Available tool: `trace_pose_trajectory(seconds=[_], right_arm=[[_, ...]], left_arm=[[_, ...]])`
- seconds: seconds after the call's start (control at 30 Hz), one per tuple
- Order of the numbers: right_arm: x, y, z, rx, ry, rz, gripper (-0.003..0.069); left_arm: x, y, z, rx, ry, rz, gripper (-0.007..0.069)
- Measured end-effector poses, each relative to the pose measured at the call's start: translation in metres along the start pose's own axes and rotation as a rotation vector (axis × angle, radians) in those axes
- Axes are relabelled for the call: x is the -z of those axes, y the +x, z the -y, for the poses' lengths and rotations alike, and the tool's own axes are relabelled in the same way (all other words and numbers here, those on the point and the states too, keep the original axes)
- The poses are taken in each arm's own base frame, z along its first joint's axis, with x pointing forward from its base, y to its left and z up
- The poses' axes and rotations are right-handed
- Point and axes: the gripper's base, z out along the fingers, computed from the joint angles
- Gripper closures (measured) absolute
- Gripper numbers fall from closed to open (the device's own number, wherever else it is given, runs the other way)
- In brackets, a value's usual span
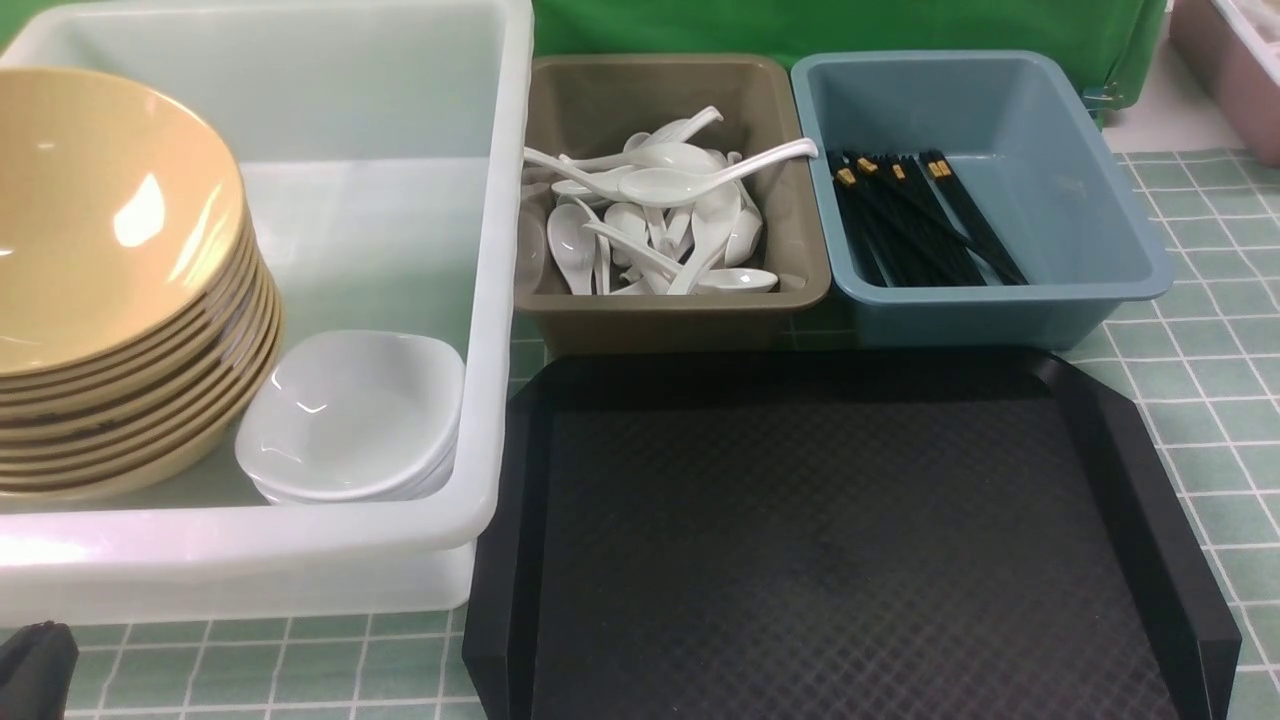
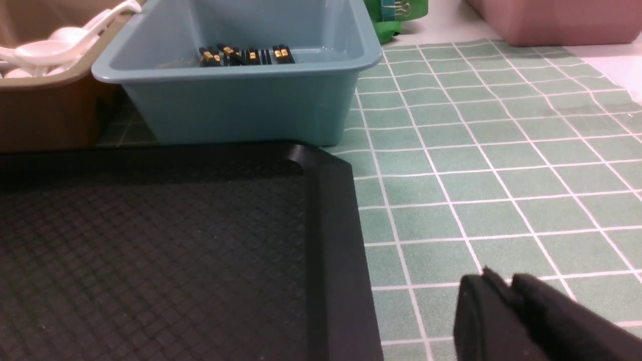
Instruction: On blue table put chopsticks spoon bowls plates into blue grey white boxes.
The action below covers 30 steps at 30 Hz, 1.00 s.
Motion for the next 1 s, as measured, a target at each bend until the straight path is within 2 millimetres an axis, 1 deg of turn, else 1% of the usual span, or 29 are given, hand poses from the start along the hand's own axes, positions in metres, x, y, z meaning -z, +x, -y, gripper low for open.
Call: trace_pose_trajectory(seconds=[1.0], right_arm=[[0.0,0.0,0.0,0.0,0.0,0.0,0.0518]], left_arm=[[0.0,0.0,0.0,0.0,0.0,0.0,0.0623]])
